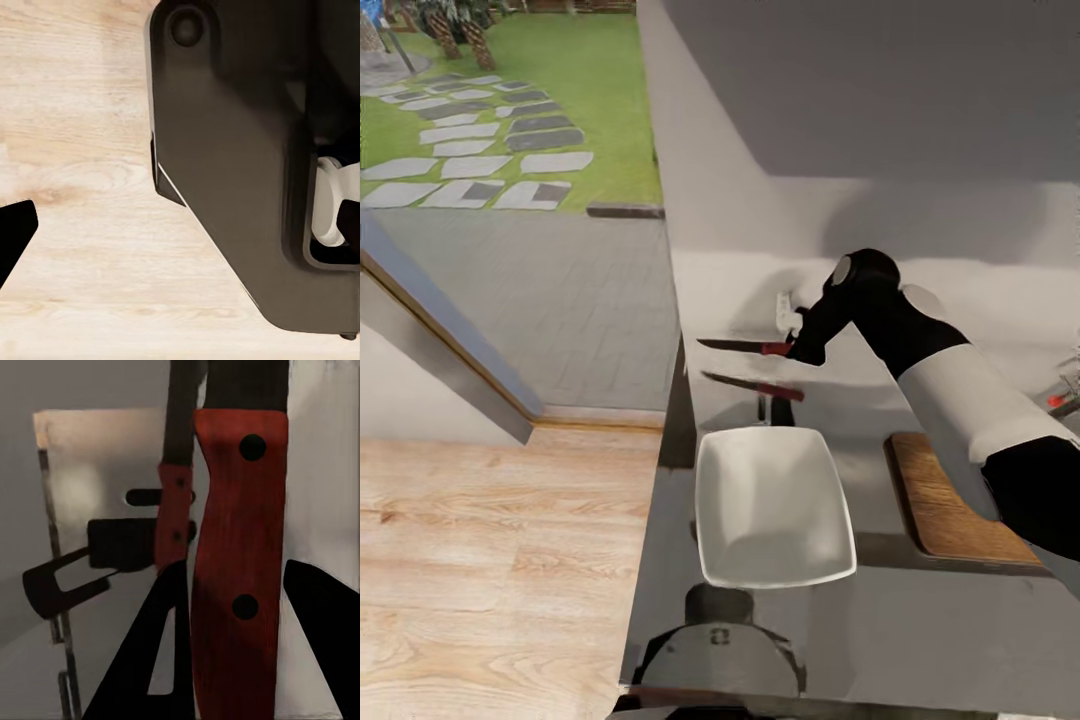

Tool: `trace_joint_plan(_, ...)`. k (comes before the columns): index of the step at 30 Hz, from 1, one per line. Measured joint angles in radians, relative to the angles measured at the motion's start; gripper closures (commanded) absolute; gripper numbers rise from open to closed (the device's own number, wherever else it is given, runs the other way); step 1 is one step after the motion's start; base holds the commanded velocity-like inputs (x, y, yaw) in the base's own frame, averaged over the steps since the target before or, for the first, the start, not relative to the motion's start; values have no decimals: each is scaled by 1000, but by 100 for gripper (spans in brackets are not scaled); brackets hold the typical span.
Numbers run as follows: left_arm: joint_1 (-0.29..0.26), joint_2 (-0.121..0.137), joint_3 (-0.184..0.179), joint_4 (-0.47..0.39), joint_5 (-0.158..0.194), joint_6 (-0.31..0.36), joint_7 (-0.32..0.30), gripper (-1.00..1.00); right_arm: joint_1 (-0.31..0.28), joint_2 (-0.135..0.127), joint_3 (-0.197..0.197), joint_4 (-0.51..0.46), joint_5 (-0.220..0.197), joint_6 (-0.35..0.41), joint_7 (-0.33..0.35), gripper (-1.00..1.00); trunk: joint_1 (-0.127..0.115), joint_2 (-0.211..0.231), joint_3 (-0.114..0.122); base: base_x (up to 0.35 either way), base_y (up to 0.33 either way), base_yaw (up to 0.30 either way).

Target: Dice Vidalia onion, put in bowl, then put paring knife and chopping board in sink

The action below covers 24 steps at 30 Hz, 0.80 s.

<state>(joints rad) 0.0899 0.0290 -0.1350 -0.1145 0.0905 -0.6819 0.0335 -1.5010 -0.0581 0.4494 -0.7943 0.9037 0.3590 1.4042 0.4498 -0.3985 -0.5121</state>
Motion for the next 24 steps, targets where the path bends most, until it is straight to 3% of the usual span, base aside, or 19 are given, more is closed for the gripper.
trace_joint_plan(5,0,0,0,0,1,0,0,-100,0,-7,0,-58,2,5,1,100,0,0,8,-238,0,0)
trace_joint_plan(10,0,0,0,1,1,0,1,-100,0,-13,0,-164,10,78,53,100,0,0,16,-232,0,0)
trace_joint_plan(17,0,0,0,2,1,0,2,-100,0,-13,-8,-285,172,91,117,100,0,0,27,-192,0,0)
trace_joint_plan(24,0,-10,-1,3,1,2,2,-100,0,-42,-9,-403,246,99,131,100,0,0,38,-155,-90,0)
